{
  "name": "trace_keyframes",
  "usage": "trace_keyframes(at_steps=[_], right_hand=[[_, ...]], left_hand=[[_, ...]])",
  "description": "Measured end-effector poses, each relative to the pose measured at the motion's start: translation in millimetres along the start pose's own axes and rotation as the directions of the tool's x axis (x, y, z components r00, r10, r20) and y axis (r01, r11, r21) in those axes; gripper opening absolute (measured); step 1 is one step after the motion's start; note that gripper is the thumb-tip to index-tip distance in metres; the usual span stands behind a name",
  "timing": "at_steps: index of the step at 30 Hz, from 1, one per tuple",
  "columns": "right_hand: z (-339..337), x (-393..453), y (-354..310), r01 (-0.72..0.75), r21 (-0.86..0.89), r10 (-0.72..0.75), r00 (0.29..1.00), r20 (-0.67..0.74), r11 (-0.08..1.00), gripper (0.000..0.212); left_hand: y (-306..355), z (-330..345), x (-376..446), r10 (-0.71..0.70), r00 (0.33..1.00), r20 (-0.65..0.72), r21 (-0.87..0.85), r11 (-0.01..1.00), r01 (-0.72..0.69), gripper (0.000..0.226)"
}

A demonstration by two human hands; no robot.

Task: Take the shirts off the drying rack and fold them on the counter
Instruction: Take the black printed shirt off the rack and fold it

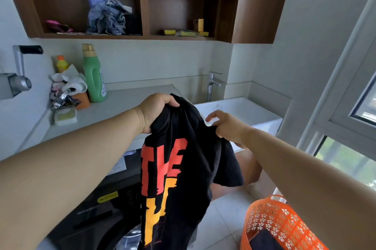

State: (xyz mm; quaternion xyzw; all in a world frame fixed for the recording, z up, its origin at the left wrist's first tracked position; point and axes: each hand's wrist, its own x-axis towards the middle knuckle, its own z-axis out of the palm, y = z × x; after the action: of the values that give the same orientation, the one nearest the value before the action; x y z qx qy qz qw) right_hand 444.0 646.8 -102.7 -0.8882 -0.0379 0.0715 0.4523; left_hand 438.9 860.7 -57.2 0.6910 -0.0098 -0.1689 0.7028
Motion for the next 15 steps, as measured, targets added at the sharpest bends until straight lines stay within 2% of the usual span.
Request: trace_keyframes(at_steps=[4,10,15], right_hand=[[-0.9,1.6,-3.5,0.009,-0.021,-0.009,0.999,0.031,1.0,0.056],[8.2,-4.2,-20.6,0.101,0.217,-0.123,0.988,0.089,0.971,0.057],[6.7,-10.7,-17.7,0.023,0.26,-0.082,0.973,0.216,0.965,0.055]], left_hand=[[-0.3,-9.7,-2.5,-0.002,1.0,-0.016,-0.024,1.0,0.002,0.019],[8.2,-3.1,-13.4,-0.003,0.998,0.06,-0.001,1.0,0.003,0.023],[19.6,3.1,-22.8,0.045,0.948,0.316,-0.085,0.996,-0.019,0.049]])
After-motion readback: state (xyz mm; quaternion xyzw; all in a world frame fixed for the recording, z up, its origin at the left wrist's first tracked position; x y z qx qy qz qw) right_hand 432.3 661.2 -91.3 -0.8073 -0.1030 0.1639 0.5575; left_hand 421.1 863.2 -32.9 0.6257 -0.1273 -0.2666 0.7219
